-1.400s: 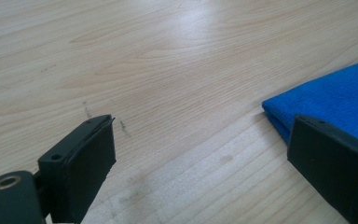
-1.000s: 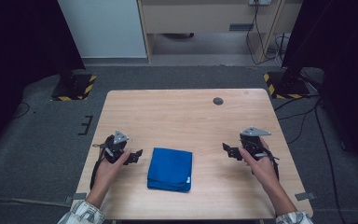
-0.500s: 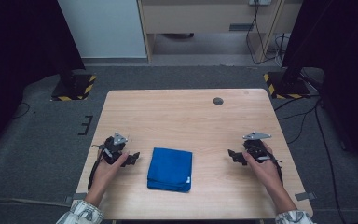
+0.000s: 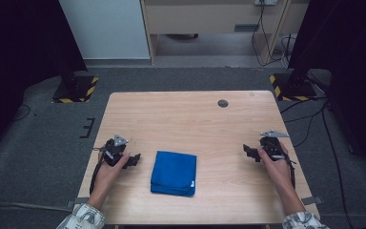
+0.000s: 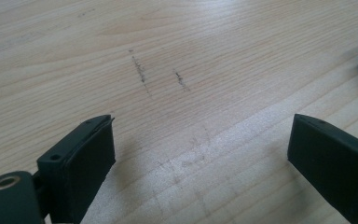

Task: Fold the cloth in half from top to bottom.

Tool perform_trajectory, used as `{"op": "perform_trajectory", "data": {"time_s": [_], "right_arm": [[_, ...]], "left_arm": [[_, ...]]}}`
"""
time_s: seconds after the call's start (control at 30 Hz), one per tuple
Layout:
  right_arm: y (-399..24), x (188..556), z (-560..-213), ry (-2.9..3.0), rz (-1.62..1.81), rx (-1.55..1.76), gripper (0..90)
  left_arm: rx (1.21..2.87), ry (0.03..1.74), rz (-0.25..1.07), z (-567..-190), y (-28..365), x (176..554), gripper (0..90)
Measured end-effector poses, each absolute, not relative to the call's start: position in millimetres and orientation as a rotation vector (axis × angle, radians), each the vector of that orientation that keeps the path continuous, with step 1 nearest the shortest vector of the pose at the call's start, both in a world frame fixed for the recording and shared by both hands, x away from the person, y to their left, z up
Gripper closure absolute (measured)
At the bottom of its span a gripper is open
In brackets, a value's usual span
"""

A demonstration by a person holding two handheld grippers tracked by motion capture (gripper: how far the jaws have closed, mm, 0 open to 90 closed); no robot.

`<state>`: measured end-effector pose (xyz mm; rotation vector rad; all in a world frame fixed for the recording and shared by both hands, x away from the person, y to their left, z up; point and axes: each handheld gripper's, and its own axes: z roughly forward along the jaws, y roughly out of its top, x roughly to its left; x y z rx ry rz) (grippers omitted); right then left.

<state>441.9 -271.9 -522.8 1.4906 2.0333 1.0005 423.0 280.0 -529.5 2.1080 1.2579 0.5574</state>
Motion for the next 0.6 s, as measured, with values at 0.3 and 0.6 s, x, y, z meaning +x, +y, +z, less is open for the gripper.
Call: {"op": "perform_trajectory", "data": {"time_s": [0.3, 0.6], "right_arm": [[-272, 451, -537, 2.035, 0.966, 1.553, 9.1], [-256, 446, -539, 2.103, 0.885, 1.440, 6.8]], "left_arm": [[2.084, 1.270, 0.538, -535, 280, 425, 3.8], [2.066, 1.275, 0.532, -537, 281, 424, 2.1]]}}
